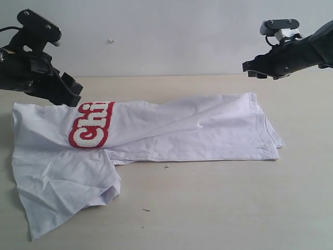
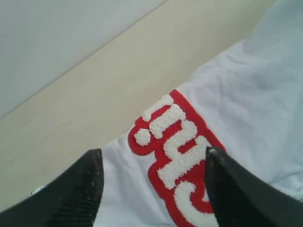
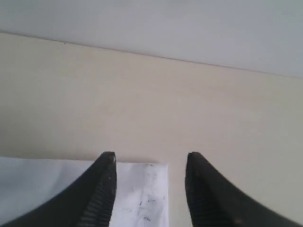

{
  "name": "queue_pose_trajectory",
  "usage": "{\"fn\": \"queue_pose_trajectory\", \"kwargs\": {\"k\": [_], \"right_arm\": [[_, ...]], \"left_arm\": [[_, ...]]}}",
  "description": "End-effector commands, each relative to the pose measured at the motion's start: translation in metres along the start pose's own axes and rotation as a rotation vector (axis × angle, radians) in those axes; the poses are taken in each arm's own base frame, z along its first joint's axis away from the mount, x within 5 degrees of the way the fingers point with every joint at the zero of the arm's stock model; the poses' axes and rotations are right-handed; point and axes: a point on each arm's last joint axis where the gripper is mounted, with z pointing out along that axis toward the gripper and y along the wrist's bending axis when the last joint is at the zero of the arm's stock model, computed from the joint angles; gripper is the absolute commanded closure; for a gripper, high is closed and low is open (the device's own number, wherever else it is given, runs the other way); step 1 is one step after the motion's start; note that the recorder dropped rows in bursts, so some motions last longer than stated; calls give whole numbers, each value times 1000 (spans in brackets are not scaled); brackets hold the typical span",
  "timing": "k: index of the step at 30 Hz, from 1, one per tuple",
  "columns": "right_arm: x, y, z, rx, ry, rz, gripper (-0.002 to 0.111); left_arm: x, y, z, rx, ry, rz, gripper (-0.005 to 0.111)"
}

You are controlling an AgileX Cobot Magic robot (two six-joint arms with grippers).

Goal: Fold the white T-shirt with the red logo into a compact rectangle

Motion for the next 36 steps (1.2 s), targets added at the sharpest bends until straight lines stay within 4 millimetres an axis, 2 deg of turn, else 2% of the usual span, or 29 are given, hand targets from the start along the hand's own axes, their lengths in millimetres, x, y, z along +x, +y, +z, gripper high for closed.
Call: {"fn": "queue_pose_trajectory", "kwargs": {"k": [1,2,3,5,8,11,16,24,26,28,29,33,36], "right_arm": [[-3,11,-12,-109,68,20,81],[7,18,-12,-197,162,6,104],[15,20,-10,-227,216,-5,108],[25,21,-6,-252,281,-8,108],[50,10,9,-162,431,31,108],[70,-3,22,-45,516,42,108],[69,-5,26,-30,480,48,108],[73,-4,25,-47,518,48,108],[73,-3,24,-52,527,49,108],[74,-3,24,-55,534,50,108],[75,-2,23,-62,547,51,108],[74,0,18,-84,581,53,108],[69,3,10,-98,594,53,108]], "left_arm": [[0,0,-3,6,3,-1,46],[2,-2,-3,28,25,-2,46],[3,-3,-3,41,36,-6,46],[6,-6,-3,68,60,-8,46],[13,-13,-2,149,136,-13,46],[35,-26,15,278,286,0,46],[61,-41,29,442,441,74,46],[100,-52,47,507,610,128,47],[108,-53,44,529,656,171,53],[114,-54,40,556,699,201,69],[117,-57,37,579,723,197,82],[134,-64,26,665,822,227,107],[144,-67,18,702,888,231,101]]}}
